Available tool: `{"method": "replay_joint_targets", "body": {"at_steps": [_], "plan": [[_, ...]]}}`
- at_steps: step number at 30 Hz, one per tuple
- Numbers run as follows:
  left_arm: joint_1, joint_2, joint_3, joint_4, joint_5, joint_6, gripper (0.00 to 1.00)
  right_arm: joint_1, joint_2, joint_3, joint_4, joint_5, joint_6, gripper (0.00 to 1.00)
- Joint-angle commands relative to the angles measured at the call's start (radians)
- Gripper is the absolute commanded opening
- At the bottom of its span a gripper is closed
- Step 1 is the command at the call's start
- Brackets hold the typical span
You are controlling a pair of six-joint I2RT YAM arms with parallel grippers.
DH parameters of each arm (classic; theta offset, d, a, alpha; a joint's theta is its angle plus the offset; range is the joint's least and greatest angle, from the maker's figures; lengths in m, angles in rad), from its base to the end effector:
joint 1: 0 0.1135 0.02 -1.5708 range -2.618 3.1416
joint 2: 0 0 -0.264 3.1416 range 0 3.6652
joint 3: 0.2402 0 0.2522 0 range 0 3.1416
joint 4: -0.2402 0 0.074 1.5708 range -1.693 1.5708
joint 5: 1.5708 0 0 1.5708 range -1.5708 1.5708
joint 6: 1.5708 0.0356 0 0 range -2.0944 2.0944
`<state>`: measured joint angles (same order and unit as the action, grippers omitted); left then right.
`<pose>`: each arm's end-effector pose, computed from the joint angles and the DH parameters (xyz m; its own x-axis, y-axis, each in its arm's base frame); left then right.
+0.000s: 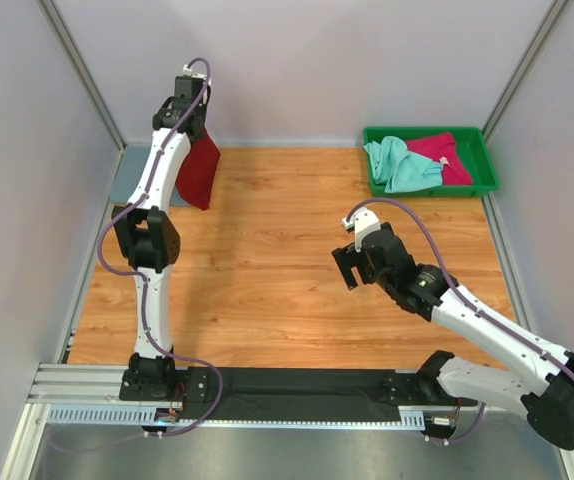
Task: Fold and stack the t-shirts
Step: Neatly place the folded tshirt to the corner
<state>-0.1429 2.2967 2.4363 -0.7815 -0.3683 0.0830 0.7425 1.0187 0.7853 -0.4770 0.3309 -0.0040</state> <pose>0.5119 -0.0607 0.3403 -0.6032 0.1649 -0.7803 -0.1029 0.9541 0.2812 0.1665 0.1371 0.2698 -0.4787 -0.4444 -0.7573 -0.4599 0.8616 -0.2149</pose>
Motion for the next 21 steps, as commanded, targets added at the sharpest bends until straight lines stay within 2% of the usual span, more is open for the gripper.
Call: {"method": "replay_joint_targets", "body": {"at_steps": [1, 12, 21], "plan": [[0.014, -0.016, 0.053, 0.062, -0.018, 0.050, 0.00, -0.011, 0.009, 0.023, 0.057, 0.011, 0.010, 0.91], [0.035, -0.094, 0.006, 0.054, -0.037, 0.080, 0.00, -0.019, 0.058, 0.048, 0.092, -0.009, 0.021, 0.91], [0.065, -0.095, -0.014, 0.059, -0.020, 0.075, 0.00, -0.019, 0.057, 0.043, 0.095, -0.004, 0.019, 0.92]]}}
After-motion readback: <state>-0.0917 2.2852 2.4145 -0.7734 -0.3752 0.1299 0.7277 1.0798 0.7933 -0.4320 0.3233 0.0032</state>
